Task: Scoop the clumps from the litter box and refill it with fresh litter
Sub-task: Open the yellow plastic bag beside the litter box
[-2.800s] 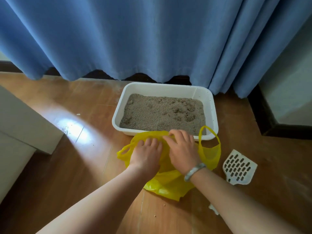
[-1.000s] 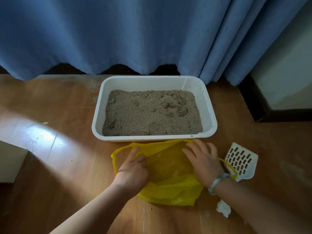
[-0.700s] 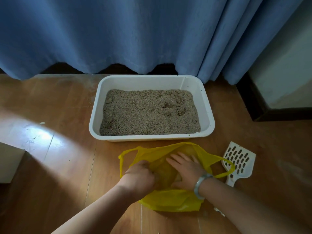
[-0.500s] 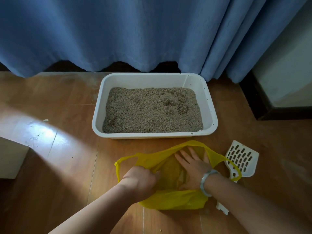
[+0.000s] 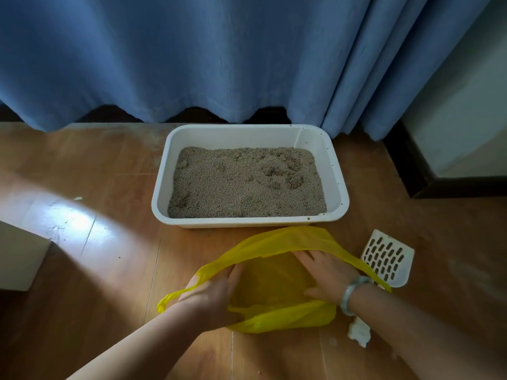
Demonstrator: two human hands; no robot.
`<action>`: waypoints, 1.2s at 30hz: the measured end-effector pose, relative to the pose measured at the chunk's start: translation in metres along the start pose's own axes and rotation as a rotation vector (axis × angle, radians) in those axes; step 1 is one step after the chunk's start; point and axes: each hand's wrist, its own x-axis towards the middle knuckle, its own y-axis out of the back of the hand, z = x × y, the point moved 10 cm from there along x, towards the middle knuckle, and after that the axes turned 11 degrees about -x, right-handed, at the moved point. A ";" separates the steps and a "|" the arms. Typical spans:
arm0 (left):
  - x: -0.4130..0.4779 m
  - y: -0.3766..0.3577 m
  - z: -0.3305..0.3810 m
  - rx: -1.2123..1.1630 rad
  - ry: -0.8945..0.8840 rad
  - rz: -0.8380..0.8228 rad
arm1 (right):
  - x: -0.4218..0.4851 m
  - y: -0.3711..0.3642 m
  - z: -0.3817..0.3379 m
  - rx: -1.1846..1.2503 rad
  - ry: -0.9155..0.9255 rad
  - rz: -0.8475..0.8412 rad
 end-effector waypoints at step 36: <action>0.038 -0.017 0.041 0.493 -0.261 0.052 | 0.002 -0.041 -0.001 0.126 0.111 -0.055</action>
